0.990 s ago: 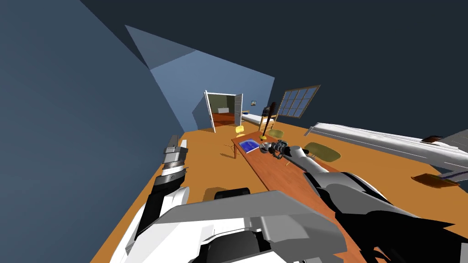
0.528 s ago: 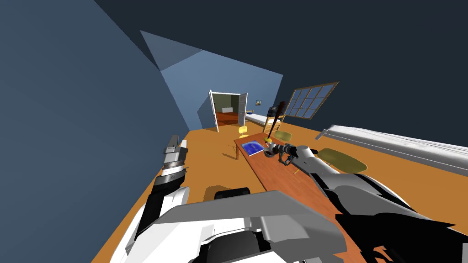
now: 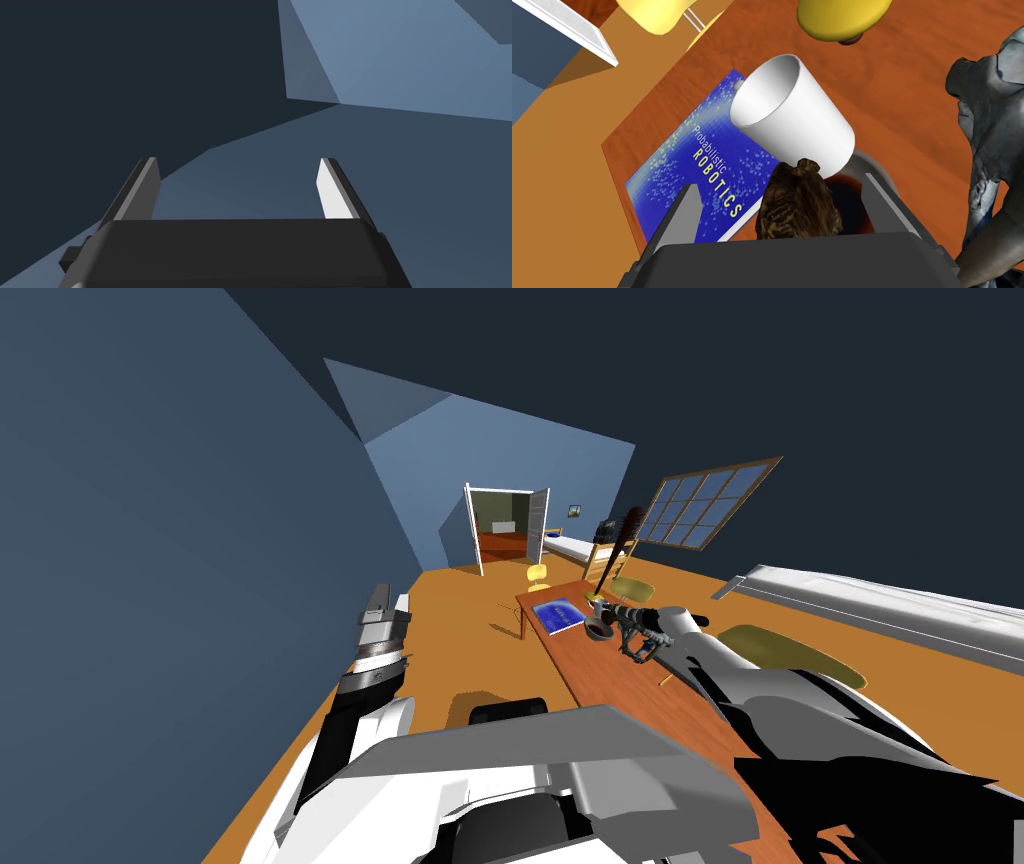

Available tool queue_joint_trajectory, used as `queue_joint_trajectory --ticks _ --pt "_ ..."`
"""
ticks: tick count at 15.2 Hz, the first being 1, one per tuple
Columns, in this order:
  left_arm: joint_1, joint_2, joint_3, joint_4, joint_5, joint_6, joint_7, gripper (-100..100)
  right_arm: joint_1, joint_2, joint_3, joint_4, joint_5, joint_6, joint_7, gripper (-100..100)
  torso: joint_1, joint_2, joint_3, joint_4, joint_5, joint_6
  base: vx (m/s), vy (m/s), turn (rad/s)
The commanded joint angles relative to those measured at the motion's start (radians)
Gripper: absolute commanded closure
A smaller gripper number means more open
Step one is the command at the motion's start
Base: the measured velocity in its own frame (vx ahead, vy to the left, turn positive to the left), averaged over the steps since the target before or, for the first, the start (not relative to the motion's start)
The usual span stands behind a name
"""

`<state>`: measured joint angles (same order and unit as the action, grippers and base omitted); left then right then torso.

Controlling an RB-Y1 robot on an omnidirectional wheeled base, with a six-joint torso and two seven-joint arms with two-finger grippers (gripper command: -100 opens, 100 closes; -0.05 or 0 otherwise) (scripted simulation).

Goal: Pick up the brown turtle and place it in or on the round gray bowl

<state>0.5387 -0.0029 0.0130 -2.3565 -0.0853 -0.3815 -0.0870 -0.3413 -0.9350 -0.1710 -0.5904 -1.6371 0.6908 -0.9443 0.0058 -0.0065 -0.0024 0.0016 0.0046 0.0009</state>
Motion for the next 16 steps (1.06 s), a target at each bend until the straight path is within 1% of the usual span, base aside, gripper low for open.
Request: queue_joint_trajectory --ticks 1,2,3,10,11,16 --pt "0.0 0.0 0.0 0.0 0.0 0.0 0.0 0 0.0 0.0 0.0 0.0 0.0 0.0 0.0 -100 0.0 0.0 0.0 0.0 0.0 0.0 0.0 0.0 0.0" --pt "0.0 0.0 0.0 0.0 0.0 0.0 0.0 0 0.0 0.0 0.0 0.0 0.0 0.0 0.0 -100 0.0 0.001 0.0 0.0 0.0 0.0 0.0 0.0 0.0" --pt "0.0 0.0 0.0 0.0 0.0 0.0 0.0 0 0.002 -0.036 0.012 -0.011 -0.018 0.023 -0.023 -100 0.0 0.001 0.001 0.0 0.0 0.0 0.005 0.017 -0.006" --pt "0.0 0.0 0.0 0.0 0.0 0.0 0.0 0 0.007 -0.121 0.041 -0.035 -0.059 0.077 -0.076 -100 0.004 0.001 0.001 0.0 0.001 0.0 0.01 0.038 -0.012" --pt "0.0 0.0 0.0 0.0 0.0 0.0 0.0 0 -0.002 -0.104 0.036 -0.019 -0.053 0.067 -0.058 -100 0.003 0.001 0.001 0.0 0.001 0.0 0.007 0.018 -0.005" --pt "0.0 0.0 0.0 0.0 0.0 0.0 0.0 0 -0.005 -0.107 0.037 -0.017 -0.054 0.071 -0.059 -100 0.001 0.002 0.001 0.0 0.0 0.0 0.0 0.001 0.0"
